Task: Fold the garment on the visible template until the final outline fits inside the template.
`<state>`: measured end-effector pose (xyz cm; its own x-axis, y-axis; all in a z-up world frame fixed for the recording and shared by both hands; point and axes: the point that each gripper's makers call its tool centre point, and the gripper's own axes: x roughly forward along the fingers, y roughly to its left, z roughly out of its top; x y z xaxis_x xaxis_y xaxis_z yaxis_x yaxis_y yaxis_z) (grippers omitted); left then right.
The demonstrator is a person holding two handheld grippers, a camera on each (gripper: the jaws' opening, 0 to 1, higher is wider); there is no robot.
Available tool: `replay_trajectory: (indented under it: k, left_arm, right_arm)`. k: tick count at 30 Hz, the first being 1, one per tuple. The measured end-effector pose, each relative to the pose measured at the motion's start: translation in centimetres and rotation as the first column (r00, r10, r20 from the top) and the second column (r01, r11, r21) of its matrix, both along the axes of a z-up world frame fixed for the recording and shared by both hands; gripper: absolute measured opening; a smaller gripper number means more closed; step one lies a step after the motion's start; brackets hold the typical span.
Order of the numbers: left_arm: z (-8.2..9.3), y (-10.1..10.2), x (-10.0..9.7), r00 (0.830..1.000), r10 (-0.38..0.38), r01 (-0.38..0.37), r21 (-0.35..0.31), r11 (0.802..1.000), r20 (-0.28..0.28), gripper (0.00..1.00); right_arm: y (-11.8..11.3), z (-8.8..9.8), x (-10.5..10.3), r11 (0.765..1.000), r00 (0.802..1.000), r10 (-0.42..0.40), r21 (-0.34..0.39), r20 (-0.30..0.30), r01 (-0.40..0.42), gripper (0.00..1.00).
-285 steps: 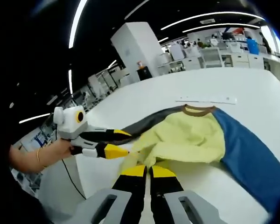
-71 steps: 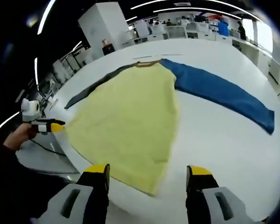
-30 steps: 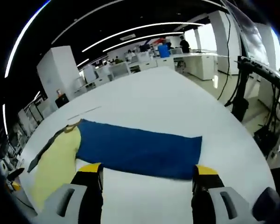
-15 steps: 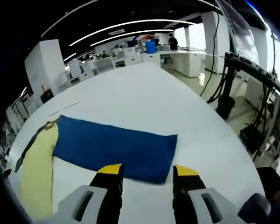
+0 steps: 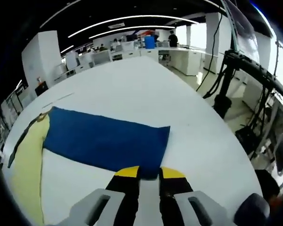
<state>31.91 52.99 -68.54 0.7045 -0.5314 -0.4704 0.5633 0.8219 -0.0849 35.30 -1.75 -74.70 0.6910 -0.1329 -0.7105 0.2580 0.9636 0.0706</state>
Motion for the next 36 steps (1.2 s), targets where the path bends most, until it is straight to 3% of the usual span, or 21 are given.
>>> replay_trajectory:
  k: [9, 23, 28, 36]
  left_arm:
    - [0.3, 1.1, 0.3, 0.999, 0.036, -0.037, 0.044, 0.998, 0.016, 0.98]
    - [0.5, 0.7, -0.3, 1.000, 0.018, -0.018, 0.006, 1.000, 0.010, 0.99]
    - [0.2, 0.4, -0.4, 1.000, 0.007, -0.008, 0.006, 1.000, 0.007, 0.99]
    - [0.3, 0.1, -0.4, 1.000, -0.009, 0.009, -0.004, 1.000, 0.010, 0.99]
  right_arm:
    - [-0.2, -0.2, 0.0, 1.000, 0.999, -0.015, 0.012, -0.030, 0.016, 0.06]
    - [-0.2, -0.1, -0.2, 0.995, 0.997, -0.074, 0.060, -0.031, 0.075, 0.00]
    - [0.0, 0.4, -0.1, 0.997, 0.998, -0.060, 0.046, -0.035, 0.062, 0.00]
    - [0.8, 2.3, 0.8, 0.999, 1.000, -0.026, 0.036, 0.008, 0.026, 0.00]
